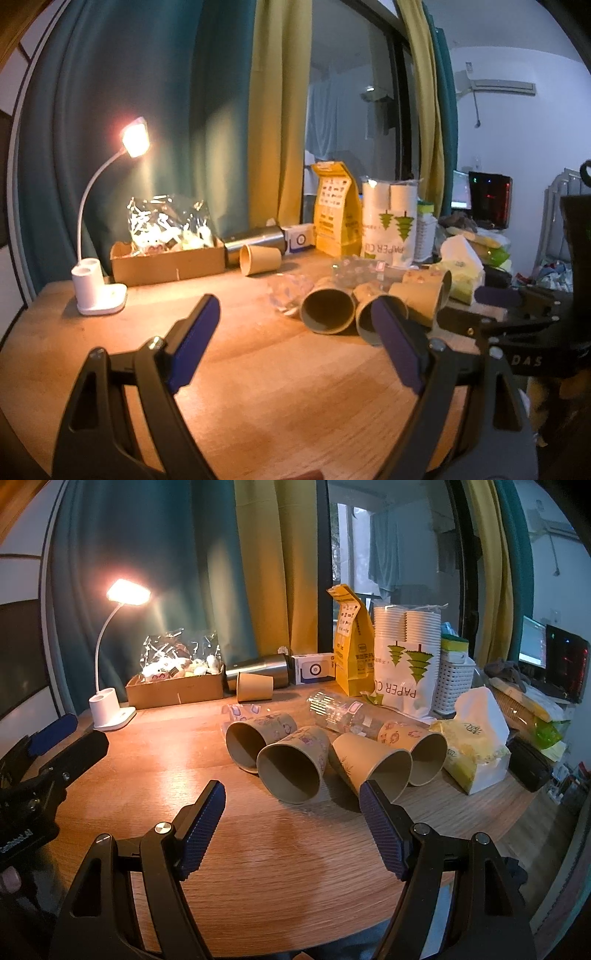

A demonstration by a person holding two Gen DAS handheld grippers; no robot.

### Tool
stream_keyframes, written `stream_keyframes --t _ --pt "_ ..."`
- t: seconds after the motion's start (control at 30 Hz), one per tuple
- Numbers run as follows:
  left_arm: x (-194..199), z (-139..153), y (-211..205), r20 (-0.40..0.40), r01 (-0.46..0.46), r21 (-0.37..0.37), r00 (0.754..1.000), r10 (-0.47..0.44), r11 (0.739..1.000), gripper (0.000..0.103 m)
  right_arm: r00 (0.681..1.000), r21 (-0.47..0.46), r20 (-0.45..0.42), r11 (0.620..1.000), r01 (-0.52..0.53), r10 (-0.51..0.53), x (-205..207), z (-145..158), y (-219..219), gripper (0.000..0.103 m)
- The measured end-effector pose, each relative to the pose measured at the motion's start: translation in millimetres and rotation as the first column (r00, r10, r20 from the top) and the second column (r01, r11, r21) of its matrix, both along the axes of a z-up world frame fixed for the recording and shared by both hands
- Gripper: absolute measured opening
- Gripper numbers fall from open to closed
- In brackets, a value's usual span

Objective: Flip cup upside down

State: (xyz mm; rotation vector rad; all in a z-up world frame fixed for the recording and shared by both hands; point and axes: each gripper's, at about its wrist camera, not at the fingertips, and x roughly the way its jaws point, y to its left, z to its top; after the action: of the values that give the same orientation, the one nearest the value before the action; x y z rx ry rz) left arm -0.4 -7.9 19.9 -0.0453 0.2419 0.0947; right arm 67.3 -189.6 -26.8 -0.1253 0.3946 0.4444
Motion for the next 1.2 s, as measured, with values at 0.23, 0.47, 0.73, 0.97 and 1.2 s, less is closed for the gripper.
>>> stream_keyframes --t 0.23,0.47,0.73,0.97,1.2 --pt "3.3 -6.5 -3.1 -0.016 -0.001 0.016 1.000 0.001 1.000 0.086 1.000 -0.001 -0.003 1.000 -0.002 0.002 0.3 -0.5 0.3 0.078" --pt "5.3 -8.2 -5.1 -0.032 -0.001 0.019 0.999 0.002 1.000 0.086 1.000 0.001 -0.001 1.000 -0.009 0.009 -1.8 -1.3 1.9 0.078" --pt "10.0 -10.0 -10.7 -0.057 -0.007 0.041 0.998 0.009 0.999 0.086 1.000 0.003 -0.003 1.000 -0.009 0.009 -2.7 -1.4 2.4 0.078" --pt "12.1 -11.4 -13.7 -0.068 -0.010 0.047 0.998 0.013 0.999 0.086 1.000 0.002 -0.003 1.000 -0.011 0.011 -2.4 -1.5 1.6 0.078" --pt "12.5 -11.5 -12.7 -0.070 -0.011 0.044 0.997 0.014 0.999 0.086 1.000 0.003 -0.004 1.000 -0.010 0.010 -3.3 -1.7 2.3 0.078"
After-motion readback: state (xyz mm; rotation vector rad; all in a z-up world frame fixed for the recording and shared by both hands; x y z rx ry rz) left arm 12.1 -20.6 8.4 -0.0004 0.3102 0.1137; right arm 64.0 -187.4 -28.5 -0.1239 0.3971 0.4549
